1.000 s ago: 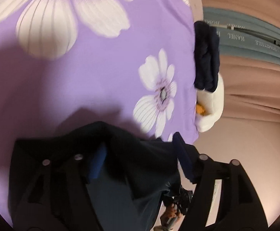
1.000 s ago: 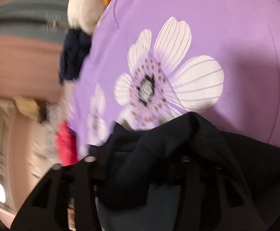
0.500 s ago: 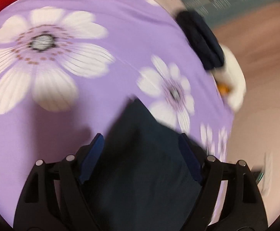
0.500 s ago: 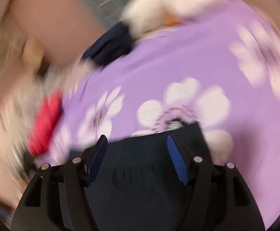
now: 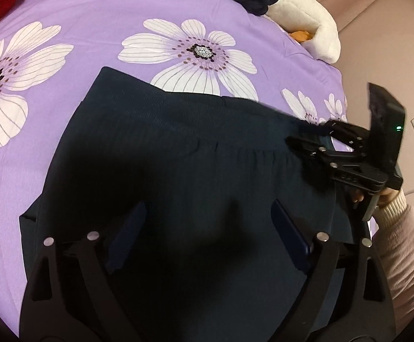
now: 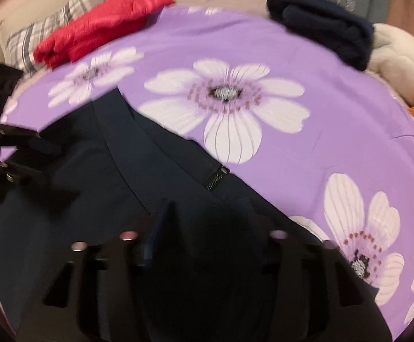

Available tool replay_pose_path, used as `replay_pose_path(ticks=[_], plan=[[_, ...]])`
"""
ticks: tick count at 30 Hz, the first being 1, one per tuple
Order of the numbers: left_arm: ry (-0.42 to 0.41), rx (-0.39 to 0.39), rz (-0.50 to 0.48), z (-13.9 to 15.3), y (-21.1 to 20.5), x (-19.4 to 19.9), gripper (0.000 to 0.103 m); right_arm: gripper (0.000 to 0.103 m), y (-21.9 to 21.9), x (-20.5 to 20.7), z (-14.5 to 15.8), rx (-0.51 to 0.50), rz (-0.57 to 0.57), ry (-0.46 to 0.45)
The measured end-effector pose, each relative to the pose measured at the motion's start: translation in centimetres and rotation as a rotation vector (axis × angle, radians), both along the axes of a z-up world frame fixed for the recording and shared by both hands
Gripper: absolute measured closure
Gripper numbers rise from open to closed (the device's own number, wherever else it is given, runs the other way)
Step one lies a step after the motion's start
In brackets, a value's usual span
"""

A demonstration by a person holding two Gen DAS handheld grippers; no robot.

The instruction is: Fold large clothes

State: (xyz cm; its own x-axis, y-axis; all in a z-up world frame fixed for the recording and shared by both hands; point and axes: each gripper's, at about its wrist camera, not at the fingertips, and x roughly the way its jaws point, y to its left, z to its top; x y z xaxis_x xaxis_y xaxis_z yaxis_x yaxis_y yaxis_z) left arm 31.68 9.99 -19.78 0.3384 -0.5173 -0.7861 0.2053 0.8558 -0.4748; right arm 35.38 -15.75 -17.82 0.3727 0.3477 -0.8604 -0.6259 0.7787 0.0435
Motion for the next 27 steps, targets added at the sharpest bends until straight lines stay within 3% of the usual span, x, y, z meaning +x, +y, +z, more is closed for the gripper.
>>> replay_pose_path(ticks=[1,2,6,10,15,17,18,21,23,25,27], plan=[[0.0,-0.003,-0.001,0.0,0.1,0.1,0.012,0.092,0.0,0.1,-0.3,-0.015,0.016,0.006],[-0.001,-0.003,-0.002,0.0,0.2,0.2,0.012,0.096,0.2,-0.2,-0.3,-0.049,0.035,-0.018],[-0.013,0.008,0.003,0.3,-0.1,0.4,0.012,0.099,0.5,-1.6,0.8,-0.08,0.058,-0.122],[-0.032,0.018,0.048,0.3,-0.3,1.5,0.012,0.099,1.8,-0.1,1.0,-0.151,-0.007,-0.249],[-0.055,0.071,0.066,0.1,-1.2,3.5,0.012,0.099,3.1,2.2,-2.5,-0.229,-0.071,-0.205],[-0.052,0.099,0.065,0.3,-1.7,3.8,0.012,0.098,2.6,2.2,-2.0,-0.189,-0.111,-0.197],[-0.053,0.111,0.057,0.6,-2.1,3.8,0.012,0.092,2.1,2.1,-1.4,-0.159,-0.133,-0.201],[-0.081,0.082,0.011,1.6,-3.2,2.8,0.012,0.078,-0.9,1.3,2.0,0.014,-0.214,-0.198],[-0.111,0.076,-0.026,2.1,-4.1,2.3,0.012,0.076,-3.4,0.2,3.8,0.126,-0.238,-0.174],[-0.157,0.126,-0.07,2.1,-5.8,1.9,0.011,0.076,-4.6,-0.8,3.8,0.153,-0.234,-0.126],[-0.144,0.173,-0.085,1.0,-7.0,2.3,0.011,0.076,-5.1,-1.3,1.9,0.099,-0.235,-0.062]])
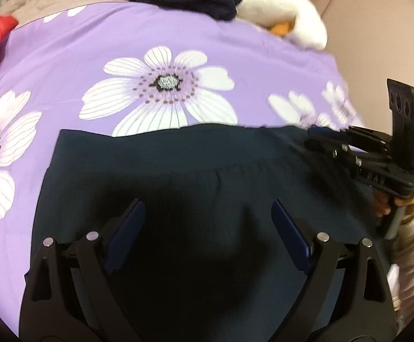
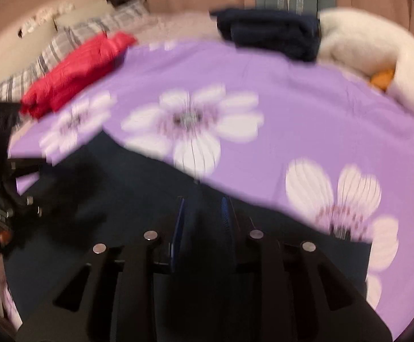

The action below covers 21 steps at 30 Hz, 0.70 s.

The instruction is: Fold large clothes

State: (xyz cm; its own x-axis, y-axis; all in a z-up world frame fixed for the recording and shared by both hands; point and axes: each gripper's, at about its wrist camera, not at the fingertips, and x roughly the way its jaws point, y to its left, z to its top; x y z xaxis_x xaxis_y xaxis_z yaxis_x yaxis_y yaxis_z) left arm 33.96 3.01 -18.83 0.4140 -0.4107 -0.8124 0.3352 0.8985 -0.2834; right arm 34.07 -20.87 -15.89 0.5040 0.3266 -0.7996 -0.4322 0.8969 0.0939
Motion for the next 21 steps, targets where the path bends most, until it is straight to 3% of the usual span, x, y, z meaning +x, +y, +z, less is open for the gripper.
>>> replay_pose_path(ticks=[2,4,6,9,12,14,17,21], plan=[[0.042,0.029,0.023,-1.7,0.2,0.6,0.011,0.076,-0.3,0.2,-2.6,-0.093,-0.037,0.053],[0.049,0.03,0.036,-2.5,1.2,0.7,0.017,0.079,-1.4,-0.1,-3.3,-0.089,-0.049,0.044],[0.045,-0.004,0.049,-2.0,2.9,0.1,0.02,0.079,-3.0,-0.4,-2.9,-0.068,-0.109,0.029],[0.049,-0.041,0.066,-1.1,5.5,-1.4,0.023,0.062,-6.0,-0.6,-2.8,-0.1,-0.226,0.039],[0.055,0.029,0.155,-0.6,8.4,-3.1,0.022,0.062,-10.2,-2.1,-2.0,-0.117,-0.38,0.063],[0.062,0.019,0.201,0.0,10.5,-4.6,0.022,0.062,-11.7,-4.4,-0.4,-0.114,-0.438,0.036],[0.03,0.021,0.222,1.3,11.4,-7.5,0.016,0.06,-12.2,-8.4,2.2,-0.093,-0.439,-0.028],[-0.028,-0.006,0.119,2.5,8.3,-12.1,0.014,0.06,-8.4,-14.6,3.7,-0.01,-0.309,-0.074]])
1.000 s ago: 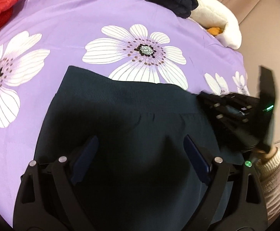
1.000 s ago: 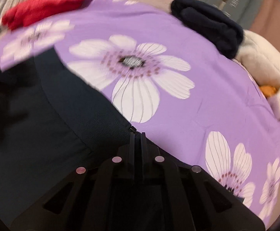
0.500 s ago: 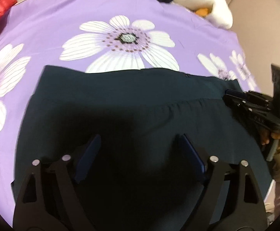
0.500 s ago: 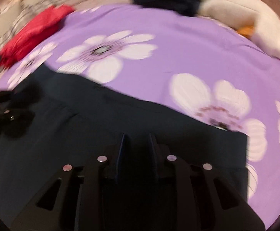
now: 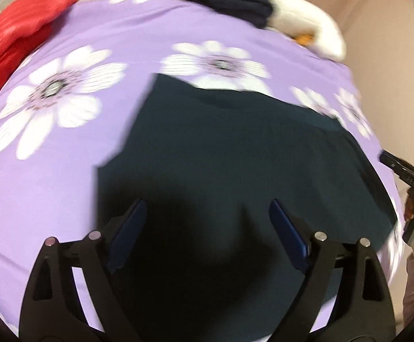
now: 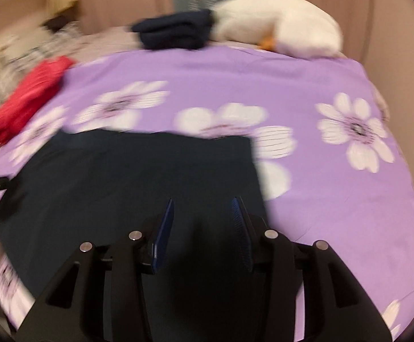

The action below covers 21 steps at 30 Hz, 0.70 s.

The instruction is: Fold large clothes

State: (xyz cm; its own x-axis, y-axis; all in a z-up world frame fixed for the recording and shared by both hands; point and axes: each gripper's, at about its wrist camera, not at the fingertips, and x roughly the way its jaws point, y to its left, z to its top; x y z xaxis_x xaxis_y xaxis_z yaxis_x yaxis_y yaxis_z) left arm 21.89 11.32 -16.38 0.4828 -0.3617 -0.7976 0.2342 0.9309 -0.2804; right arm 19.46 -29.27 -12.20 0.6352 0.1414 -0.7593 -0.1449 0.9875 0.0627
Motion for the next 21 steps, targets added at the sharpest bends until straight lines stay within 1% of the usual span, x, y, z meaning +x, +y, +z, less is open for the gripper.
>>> replay_pose_path(ticks=[3,4,6,7,8,9,10,11,12,15,16,18,21], plan=[[-0.054,0.017,-0.078,-0.3,-2.9,-2.9,0.014,0.06,4.3,-3.4,-1.2,0.018,0.11,0.01],[-0.04,0.029,-0.096,-1.1,-3.7,-3.5,0.014,0.06,5.4,-4.4,-2.0,0.014,0.134,0.029],[-0.033,0.1,-0.097,-2.7,-4.0,-4.3,0.013,0.06,6.7,-5.8,-3.8,-0.04,0.146,0.061],[-0.031,0.116,-0.098,-3.4,-3.8,-4.8,0.013,0.06,6.8,-6.5,-4.7,-0.072,0.143,0.073],[-0.022,0.11,-0.096,-4.0,-3.0,-5.4,0.013,0.06,6.3,-7.5,-5.4,-0.082,0.13,0.066],[-0.016,0.089,-0.087,-4.1,-2.2,-5.9,0.013,0.06,5.3,-8.1,-5.6,-0.054,0.111,0.061],[-0.011,0.065,-0.078,-4.0,-1.3,-6.5,0.013,0.058,4.4,-8.8,-5.4,-0.03,0.082,0.061],[-0.006,0.045,-0.072,-3.9,-0.4,-7.3,0.013,0.055,3.2,-9.4,-5.4,-0.029,0.032,0.067],[0.0,0.035,-0.063,-3.8,0.7,-8.0,0.013,0.053,2.4,-9.9,-5.4,-0.026,0.004,0.074],[0.011,0.032,-0.025,-3.5,2.7,-10.2,0.013,0.053,0.0,-11.8,-4.8,0.014,-0.058,0.083],[0.006,0.003,-0.007,-3.0,4.0,-11.1,0.013,0.053,-0.7,-12.5,-4.3,0.026,-0.076,0.073],[0.0,-0.009,0.032,-2.4,5.5,-11.8,0.013,0.052,-2.1,-13.2,-3.2,0.035,-0.122,0.048],[-0.01,-0.058,0.105,-1.7,7.9,-12.2,0.013,0.051,-4.8,-14.5,-1.7,0.103,-0.198,-0.008]])
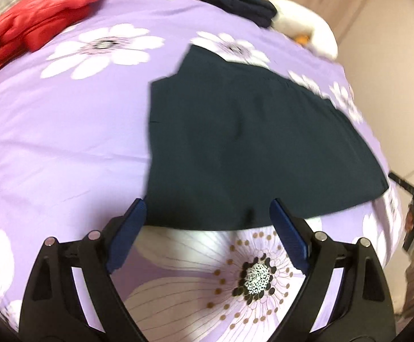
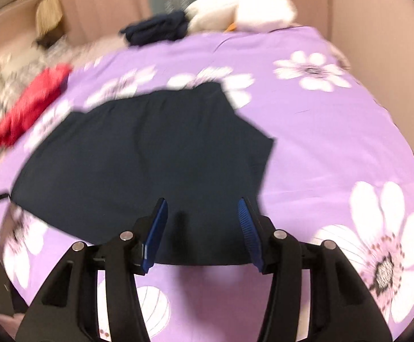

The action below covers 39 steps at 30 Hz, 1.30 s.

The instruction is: Fold large clothes

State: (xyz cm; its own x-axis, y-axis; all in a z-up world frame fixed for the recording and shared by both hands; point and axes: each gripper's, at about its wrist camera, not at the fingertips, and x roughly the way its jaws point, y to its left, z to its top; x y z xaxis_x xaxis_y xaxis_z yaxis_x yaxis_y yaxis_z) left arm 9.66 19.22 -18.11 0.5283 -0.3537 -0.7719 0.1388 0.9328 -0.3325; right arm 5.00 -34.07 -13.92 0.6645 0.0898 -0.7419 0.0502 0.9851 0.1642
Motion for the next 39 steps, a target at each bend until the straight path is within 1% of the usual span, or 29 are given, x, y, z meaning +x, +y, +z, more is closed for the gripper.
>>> replay_pose_path(ticks=[1,3,6,8,10,11,13,14,15,16,18,20,23,24,25,26,27,28,29,30,31,32,33,34,35,36,37,38,39], plan=[[0.001,-0.014,0.012,0.0,0.5,0.3,0.013,0.051,-0.8,-0.2,0.1,0.02,-0.028,-0.006],[-0.002,-0.069,0.035,-0.2,1.3,1.0,0.013,0.051,-1.8,-0.2,0.0,0.037,-0.07,0.003],[0.01,-0.135,0.038,-0.7,1.3,2.5,0.015,0.051,-2.2,0.1,-0.8,0.048,-0.083,0.015],[0.039,-0.15,0.043,-1.5,1.0,4.1,0.017,0.051,-2.4,0.6,-1.5,0.077,-0.087,0.03],[0.085,-0.166,0.061,-2.3,1.2,4.7,0.035,0.051,-2.8,1.1,-2.1,0.105,-0.084,0.046],[0.093,-0.163,0.068,-2.4,1.4,4.9,0.039,0.052,-2.9,1.3,-2.4,0.107,-0.079,0.055],[0.102,-0.146,0.073,-2.4,1.7,4.8,0.058,0.075,-2.6,1.4,-2.7,0.125,-0.051,0.061],[0.107,-0.14,0.076,-2.5,1.9,4.7,0.063,0.083,-2.4,1.3,-2.8,0.108,-0.047,0.063],[0.115,-0.141,0.074,-2.7,2.2,4.6,0.073,0.093,-2.1,0.9,-2.6,0.094,-0.042,0.06],[0.119,-0.142,0.071,-2.8,2.4,4.4,0.078,0.096,-2.0,0.7,-2.5,0.105,-0.026,0.048],[0.118,-0.141,0.054,-2.8,2.5,3.9,0.08,0.097,-1.7,0.3,-2.3,0.088,-0.015,0.04],[0.113,-0.123,0.042,-2.8,2.4,3.6,0.08,0.098,-1.4,-0.6,-2.4,0.062,-0.005,0.044],[0.124,-0.144,0.048,-3.4,2.8,3.7,0.08,0.098,-1.9,-0.8,-3.4,0.08,-0.005,0.08],[0.129,-0.149,0.055,-3.5,2.9,3.7,0.08,0.097,-2.0,-0.4,-3.5,0.079,-0.004,0.091],[0.127,-0.145,0.062,-3.3,2.9,3.6,0.077,0.097,-1.7,-0.1,-3.4,0.062,0.004,0.097],[0.122,-0.136,0.07,-3.1,2.9,3.6,0.077,0.097,-1.4,0.1,-3.2,0.045,0.013,0.103],[0.116,-0.128,0.08,-2.7,3.0,3.4,0.072,0.095,-1.1,0.4,-2.8,0.023,0.019,0.111],[0.11,-0.118,0.087,-2.3,3.2,3.4,0.059,0.089,-1.1,0.4,-2.4,0.01,0.016,0.111],[0.101,-0.109,0.094,-1.9,3.2,3.1,0.051,0.084,-1.1,0.3,-1.7,-0.005,0.002,0.098],[0.084,-0.093,0.101,-1.1,3.3,2.8,0.042,0.075,-1.3,0.0,-1.1,-0.02,-0.013,0.077],[0.073,-0.078,0.103,-0.5,3.2,2.6,0.042,0.071,-1.3,-0.2,-0.6,-0.028,-0.021,0.056],[0.058,-0.058,0.101,0.2,2.9,2.4,0.041,0.07,-1.2,-0.3,-0.1,-0.032,-0.021,0.04],[0.028,-0.035,0.097,1.2,2.5,2.3,0.038,0.07,-0.6,-0.5,0.6,-0.043,-0.008,0.01],[0.008,-0.025,0.092,1.9,2.0,2.2,0.031,0.07,0.0,-0.6,1.0,-0.055,0.007,-0.007],[-0.017,-0.018,0.083,2.7,1.4,2.1,0.026,0.067,0.9,-0.5,1.4,-0.067,0.026,-0.02],[-0.039,-0.014,0.072,3.3,0.7,2.1,0.019,0.063,1.9,-0.3,1.6,-0.072,0.049,-0.033],[-0.062,-0.01,0.053,3.9,-0.6,2.2,0.013,0.06,2.9,0.0,1.8,-0.071,0.073,-0.044],[-0.075,-0.006,0.032,4.3,-1.9,2.4,0.011,0.059,4.0,0.2,1.9,-0.063,0.1,-0.055],[-0.083,0.005,0.011,4.4,-3.3,2.6,0.008,0.054,5.4,0.6,1.9,-0.052,0.136,-0.066]])
